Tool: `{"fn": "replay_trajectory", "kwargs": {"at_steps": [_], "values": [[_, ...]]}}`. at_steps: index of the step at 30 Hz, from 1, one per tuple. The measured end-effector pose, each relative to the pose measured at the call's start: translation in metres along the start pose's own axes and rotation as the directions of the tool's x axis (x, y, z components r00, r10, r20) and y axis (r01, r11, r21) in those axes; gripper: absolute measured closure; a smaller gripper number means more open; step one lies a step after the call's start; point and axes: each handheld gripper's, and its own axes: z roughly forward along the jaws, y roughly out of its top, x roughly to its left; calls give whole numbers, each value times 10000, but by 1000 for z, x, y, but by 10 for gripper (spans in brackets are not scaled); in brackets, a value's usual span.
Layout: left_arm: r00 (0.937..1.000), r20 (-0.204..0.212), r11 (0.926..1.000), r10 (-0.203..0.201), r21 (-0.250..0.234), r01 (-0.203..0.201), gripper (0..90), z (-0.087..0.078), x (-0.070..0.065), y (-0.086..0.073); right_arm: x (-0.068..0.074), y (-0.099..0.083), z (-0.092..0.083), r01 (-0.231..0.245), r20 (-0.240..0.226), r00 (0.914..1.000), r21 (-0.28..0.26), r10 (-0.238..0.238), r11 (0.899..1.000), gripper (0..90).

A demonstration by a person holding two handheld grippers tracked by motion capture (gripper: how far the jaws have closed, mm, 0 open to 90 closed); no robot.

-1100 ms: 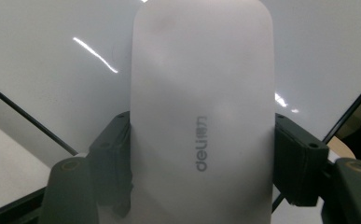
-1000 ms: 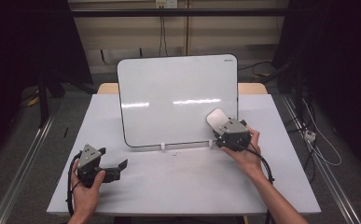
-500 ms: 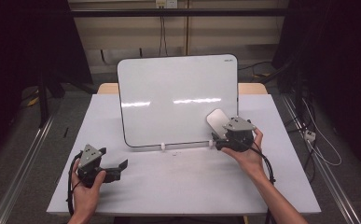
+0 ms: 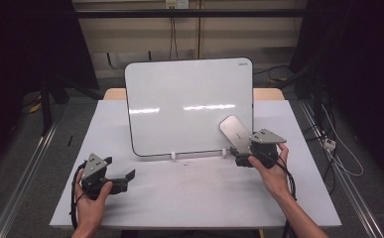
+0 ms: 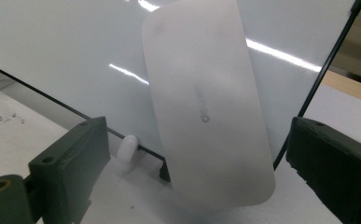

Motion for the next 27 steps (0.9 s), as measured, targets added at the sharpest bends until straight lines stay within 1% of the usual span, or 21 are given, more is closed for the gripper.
{"fn": "replay_trajectory", "kwargs": {"at_steps": [4,6,8,13,16,20,22,24,25,27], "values": [[10000,2,10000,5,-46,-5,52,-1,0,0,-1,-3,-7,-214,-41,9998,-108,214,9997,61],[10000,-4,10000,-4,-84,4,52,-2,0,0,-1,-7,-9,-220,152,9996,22,220,9998,67],[10000,3,10000,9,-88,-9,52,-2,-1,0,-1,-11,-12,-242,274,9993,9,242,9997,71],[10000,-8,9999,67,-115,-67,52,-3,-2,0,-6,-20,-19,-536,520,9972,47,533,9986,78],[9999,-39,9999,99,-117,-100,52,-4,-2,0,-8,-24,-23,-781,511,9956,-25,782,9969,78],[10000,-77,9999,63,-146,-64,52,-4,-2,0,-9,-29,-27,-914,524,9944,-29,915,9958,81],[10000,-64,9999,52,-154,-53,52,-4,-2,0,-8,-32,-29,-882,432,9952,9,880,9961,81],[9999,-86,9998,139,-115,-140,52,-5,-1,0,-7,-35,-31,-905,511,9946,16,903,9959,81],[9999,-82,9998,88,-152,-89,52,-5,-1,0,-7,-36,-32,-918,470,9947,1,917,9958,81],[10000,-78,9998,46,-172,-47,52,-5,-1,-1,-7,-38,-34,-1113,416,9929,-60,1115,9938,79]]}}
